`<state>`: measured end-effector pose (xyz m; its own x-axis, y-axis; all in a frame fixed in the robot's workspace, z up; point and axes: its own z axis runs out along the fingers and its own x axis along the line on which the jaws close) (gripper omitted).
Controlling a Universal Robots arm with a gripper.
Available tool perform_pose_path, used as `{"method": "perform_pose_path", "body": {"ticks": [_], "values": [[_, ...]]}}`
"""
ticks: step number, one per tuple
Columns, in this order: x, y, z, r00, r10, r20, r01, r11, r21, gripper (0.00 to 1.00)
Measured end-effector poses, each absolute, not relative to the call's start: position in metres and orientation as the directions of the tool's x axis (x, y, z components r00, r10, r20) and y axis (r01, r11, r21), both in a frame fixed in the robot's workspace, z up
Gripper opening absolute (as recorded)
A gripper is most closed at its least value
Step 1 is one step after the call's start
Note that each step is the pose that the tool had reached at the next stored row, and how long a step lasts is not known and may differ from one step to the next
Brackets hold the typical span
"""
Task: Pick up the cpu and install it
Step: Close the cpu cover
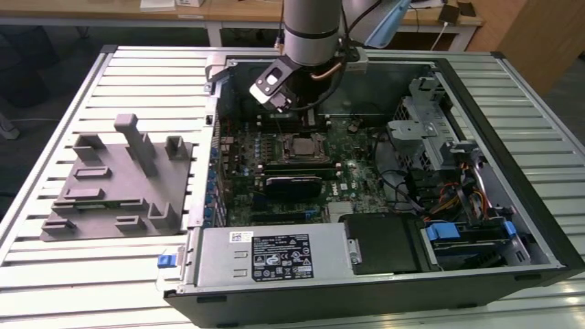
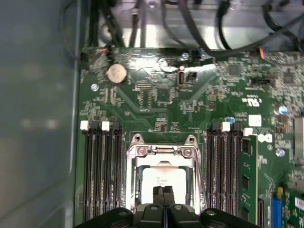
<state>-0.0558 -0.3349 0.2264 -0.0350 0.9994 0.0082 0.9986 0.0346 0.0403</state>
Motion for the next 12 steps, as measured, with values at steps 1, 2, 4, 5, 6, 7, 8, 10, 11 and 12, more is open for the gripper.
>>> {"method": "perform_pose_path", "body": {"ticks": [1, 2, 4, 5, 6, 7, 8, 10, 11, 12], "values": [[-0.0558, -0.3349, 0.2263, -0.052, 0.999, 0.008, 0.998, 0.052, 0.04, 0.11], [-0.0558, -0.3349, 0.2262, -0.071, 0.997, 0.008, 0.997, 0.07, 0.04, 0.11], [-0.0558, -0.3349, 0.226, -0.108, 0.994, 0.008, 0.993, 0.107, 0.04, 0.11], [-0.0558, -0.3349, 0.2259, -0.126, 0.992, 0.008, 0.991, 0.125, 0.04, 0.11], [-0.0558, -0.3349, 0.2258, -0.144, 0.99, 0.008, 0.989, 0.143, 0.04, 0.11], [-0.0558, -0.3349, 0.2257, -0.161, 0.987, 0.008, 0.986, 0.161, 0.04, 0.11], [-0.0558, -0.3349, 0.2256, -0.179, 0.984, 0.008, 0.983, 0.179, 0.04, 0.11], [-0.0558, -0.3349, 0.2255, -0.215, 0.977, 0.008, 0.976, 0.214, 0.04, 0.11], [-0.0558, -0.3349, 0.2255, -0.232, 0.973, 0.008, 0.972, 0.232, 0.04, 0.11], [-0.0558, -0.3349, 0.2254, -0.251, 0.968, 0.008, 0.967, 0.25, 0.04, 0.11]]}}
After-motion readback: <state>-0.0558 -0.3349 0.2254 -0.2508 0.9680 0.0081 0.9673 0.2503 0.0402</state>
